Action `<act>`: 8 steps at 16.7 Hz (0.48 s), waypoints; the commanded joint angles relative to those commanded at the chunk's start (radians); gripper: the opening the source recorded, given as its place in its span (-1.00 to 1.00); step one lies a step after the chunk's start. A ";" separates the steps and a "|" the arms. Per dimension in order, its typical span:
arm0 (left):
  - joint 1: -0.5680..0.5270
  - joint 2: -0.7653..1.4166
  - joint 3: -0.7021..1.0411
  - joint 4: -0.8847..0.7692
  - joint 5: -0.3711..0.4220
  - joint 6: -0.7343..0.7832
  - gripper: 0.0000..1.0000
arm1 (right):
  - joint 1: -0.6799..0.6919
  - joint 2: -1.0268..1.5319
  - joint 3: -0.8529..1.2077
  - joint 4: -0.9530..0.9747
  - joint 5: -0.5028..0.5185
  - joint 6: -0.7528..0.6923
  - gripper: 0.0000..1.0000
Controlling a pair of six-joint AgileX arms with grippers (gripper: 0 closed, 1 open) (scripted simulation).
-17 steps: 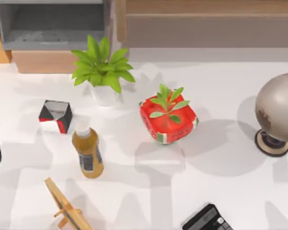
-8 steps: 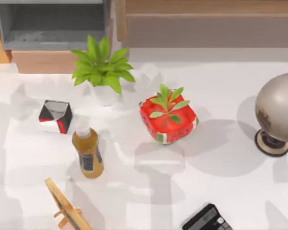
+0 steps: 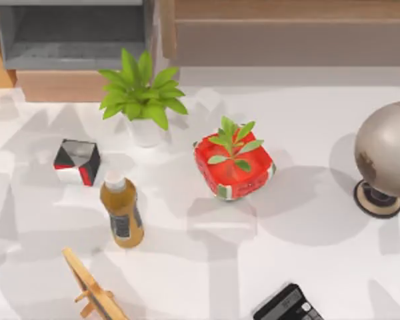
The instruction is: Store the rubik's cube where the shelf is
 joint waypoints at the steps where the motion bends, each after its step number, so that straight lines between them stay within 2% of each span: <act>1: 0.010 0.075 0.038 0.038 0.012 0.050 1.00 | 0.000 0.000 0.000 0.000 0.000 0.000 1.00; 5: 0.040 0.311 0.157 0.156 0.044 0.201 1.00 | 0.000 0.000 0.000 0.000 0.000 0.000 1.00; 8: 0.051 0.396 0.200 0.198 0.053 0.254 1.00 | 0.000 0.000 0.000 0.000 0.000 0.000 1.00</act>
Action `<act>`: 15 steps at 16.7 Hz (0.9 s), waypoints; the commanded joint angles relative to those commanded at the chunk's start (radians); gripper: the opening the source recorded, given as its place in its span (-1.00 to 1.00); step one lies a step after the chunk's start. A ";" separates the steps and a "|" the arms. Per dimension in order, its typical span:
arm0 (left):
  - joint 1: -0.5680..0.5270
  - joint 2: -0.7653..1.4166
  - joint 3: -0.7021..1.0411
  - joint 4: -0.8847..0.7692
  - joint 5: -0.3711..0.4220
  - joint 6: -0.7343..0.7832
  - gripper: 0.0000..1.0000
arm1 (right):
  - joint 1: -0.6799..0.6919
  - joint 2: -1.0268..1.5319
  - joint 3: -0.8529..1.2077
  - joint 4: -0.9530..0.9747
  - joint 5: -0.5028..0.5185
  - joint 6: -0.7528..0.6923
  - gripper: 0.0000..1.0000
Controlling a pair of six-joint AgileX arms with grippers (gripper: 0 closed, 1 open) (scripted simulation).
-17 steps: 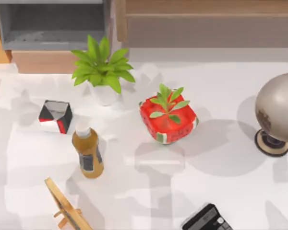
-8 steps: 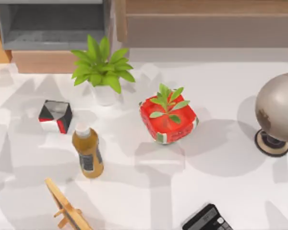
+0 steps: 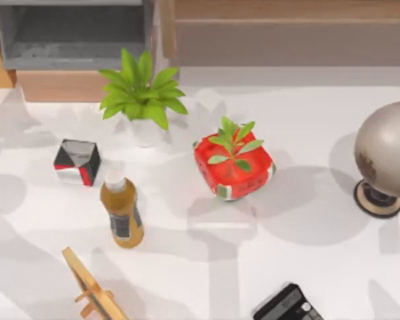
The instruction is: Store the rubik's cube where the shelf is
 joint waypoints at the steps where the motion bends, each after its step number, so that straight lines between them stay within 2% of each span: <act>1: 0.001 0.009 0.004 0.004 0.001 0.005 1.00 | 0.000 0.000 0.000 0.000 0.000 0.000 1.00; 7: -0.004 0.008 0.004 0.001 -0.001 0.004 1.00 | 0.000 0.000 0.000 0.000 0.000 0.000 1.00; 15: -0.024 0.062 0.119 -0.056 -0.024 0.005 1.00 | 0.000 0.000 0.000 0.000 0.000 0.000 1.00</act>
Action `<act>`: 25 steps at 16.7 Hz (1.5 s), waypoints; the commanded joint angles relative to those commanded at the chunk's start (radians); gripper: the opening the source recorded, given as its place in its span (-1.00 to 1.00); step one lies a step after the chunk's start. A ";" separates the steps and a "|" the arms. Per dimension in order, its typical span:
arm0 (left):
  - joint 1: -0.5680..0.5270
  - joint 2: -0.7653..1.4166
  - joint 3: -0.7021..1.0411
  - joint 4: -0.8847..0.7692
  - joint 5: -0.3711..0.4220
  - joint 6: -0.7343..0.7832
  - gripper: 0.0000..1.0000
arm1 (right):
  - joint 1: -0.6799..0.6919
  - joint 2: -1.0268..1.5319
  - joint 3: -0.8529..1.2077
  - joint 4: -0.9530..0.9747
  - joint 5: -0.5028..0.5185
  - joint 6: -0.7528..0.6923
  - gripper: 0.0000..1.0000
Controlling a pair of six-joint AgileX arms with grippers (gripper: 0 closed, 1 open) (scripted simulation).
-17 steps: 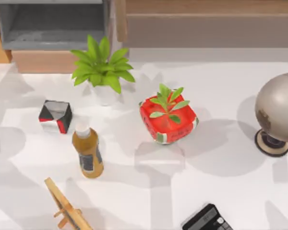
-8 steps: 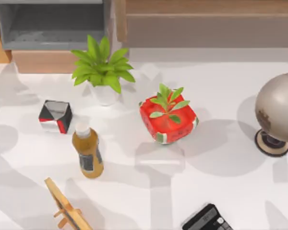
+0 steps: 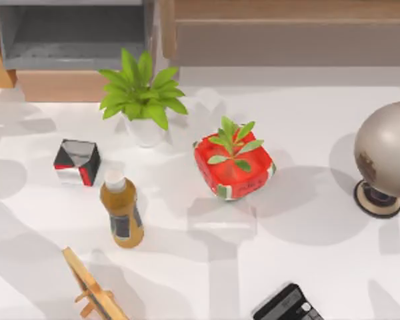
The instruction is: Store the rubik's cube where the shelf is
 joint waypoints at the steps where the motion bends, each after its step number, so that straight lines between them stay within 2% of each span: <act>1: 0.000 0.000 0.000 0.000 0.000 0.000 1.00 | 0.000 0.000 0.000 0.000 0.000 0.000 1.00; 2: 0.000 0.000 0.000 0.000 0.000 0.000 1.00 | 0.000 0.000 0.000 0.000 0.000 0.000 1.00; 15: 0.000 0.000 0.000 0.000 0.000 0.000 -0.96 | 0.000 0.000 0.000 0.000 0.000 0.000 1.00; 25: 0.005 0.007 -0.005 -0.008 0.001 -0.005 -1.00 | 0.000 0.000 0.000 0.000 0.000 0.000 1.00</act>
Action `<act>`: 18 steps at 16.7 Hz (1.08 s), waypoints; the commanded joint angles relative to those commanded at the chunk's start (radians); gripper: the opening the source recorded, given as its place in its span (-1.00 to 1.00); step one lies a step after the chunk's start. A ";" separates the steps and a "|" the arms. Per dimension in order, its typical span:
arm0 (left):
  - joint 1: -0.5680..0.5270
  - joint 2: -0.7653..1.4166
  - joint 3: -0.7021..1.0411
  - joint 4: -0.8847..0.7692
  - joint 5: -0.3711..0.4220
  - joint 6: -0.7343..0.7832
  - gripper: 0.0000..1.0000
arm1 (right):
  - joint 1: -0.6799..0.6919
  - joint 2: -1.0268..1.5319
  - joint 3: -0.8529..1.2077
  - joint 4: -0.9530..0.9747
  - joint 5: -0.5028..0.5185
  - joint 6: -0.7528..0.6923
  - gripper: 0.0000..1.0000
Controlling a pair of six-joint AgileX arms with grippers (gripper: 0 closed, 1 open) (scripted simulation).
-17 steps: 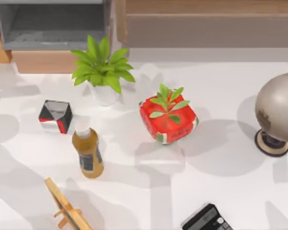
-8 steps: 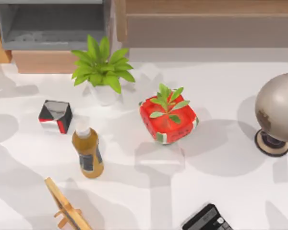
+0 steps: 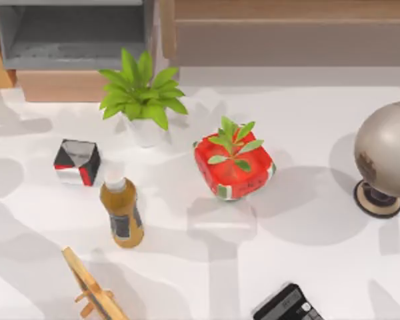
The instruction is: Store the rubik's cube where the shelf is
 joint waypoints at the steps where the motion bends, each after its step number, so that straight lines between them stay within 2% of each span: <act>1: 0.003 -0.006 -0.014 0.006 0.004 -0.001 -1.00 | 0.000 0.000 0.000 0.000 0.000 0.000 1.00; 8: 0.061 -0.113 -0.248 0.131 0.062 0.005 -1.00 | 0.000 0.000 0.000 0.000 0.000 0.000 1.00; 14: 0.065 -0.122 -0.274 0.146 0.067 0.004 -1.00 | 0.000 0.000 0.000 0.000 0.000 0.000 1.00; 18: 0.108 -0.171 -0.385 0.205 0.107 0.004 -1.00 | 0.000 0.000 0.000 0.000 0.000 0.000 1.00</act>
